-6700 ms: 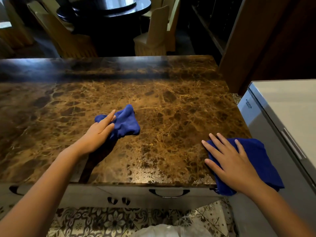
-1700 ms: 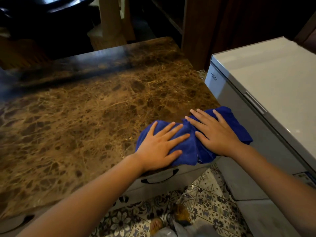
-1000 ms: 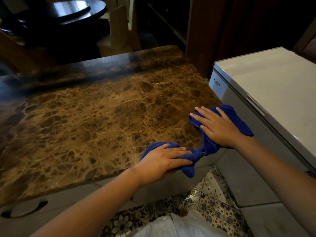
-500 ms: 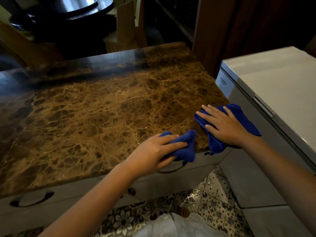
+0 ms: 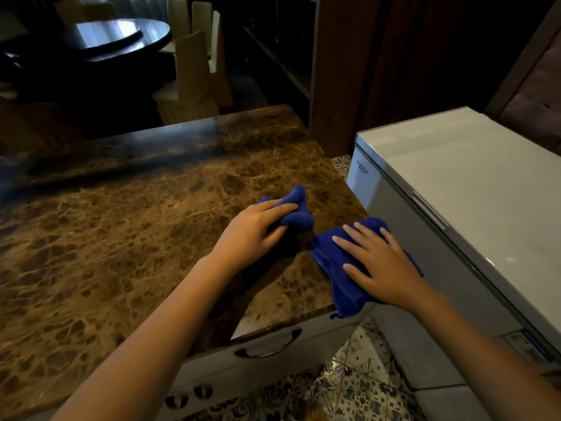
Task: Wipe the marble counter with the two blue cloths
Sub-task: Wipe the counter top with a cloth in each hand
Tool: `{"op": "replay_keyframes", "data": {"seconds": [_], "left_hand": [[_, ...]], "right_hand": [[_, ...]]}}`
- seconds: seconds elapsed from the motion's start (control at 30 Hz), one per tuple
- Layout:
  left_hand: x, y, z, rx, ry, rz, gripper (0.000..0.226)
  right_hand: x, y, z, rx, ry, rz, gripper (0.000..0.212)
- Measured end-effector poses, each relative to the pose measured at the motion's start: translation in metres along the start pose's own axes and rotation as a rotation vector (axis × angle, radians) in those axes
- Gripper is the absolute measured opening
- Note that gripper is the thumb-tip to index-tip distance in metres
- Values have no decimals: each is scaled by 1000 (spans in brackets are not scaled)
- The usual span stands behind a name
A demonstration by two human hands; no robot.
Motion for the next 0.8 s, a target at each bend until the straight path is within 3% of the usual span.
{"op": "replay_keyframes", "data": {"seconds": [0.1, 0.3, 0.43, 0.6, 0.7, 0.8], "left_hand": [[33, 5, -10, -49, -19, 54, 42], [92, -2, -63, -131, 100, 67, 39], [108, -2, -89, -176, 97, 67, 35], [97, 18, -107, 31, 293, 129, 52], [80, 29, -93, 144, 299, 46, 53], [62, 36, -92, 155, 421, -27, 52]], "right_hand": [[0, 1, -2, -28, -31, -8, 53], [1, 0, -1, -32, -42, -14, 52], [-1, -1, -1, -14, -47, -17, 52], [-1, -2, 0, 0, -53, -19, 52], [-1, -1, -1, 0, -58, -14, 52], [0, -1, 1, -7, -64, -17, 52]]}}
Point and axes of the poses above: each hand's wrist, its own x-axis towards the middle knuckle, its own z-axis out of the back of the hand, y = z × x, the point moved 8 cm from there along x, towards the middle knuckle, and after that the axes turned 9 degrees about -z, right-handed, at the moved point
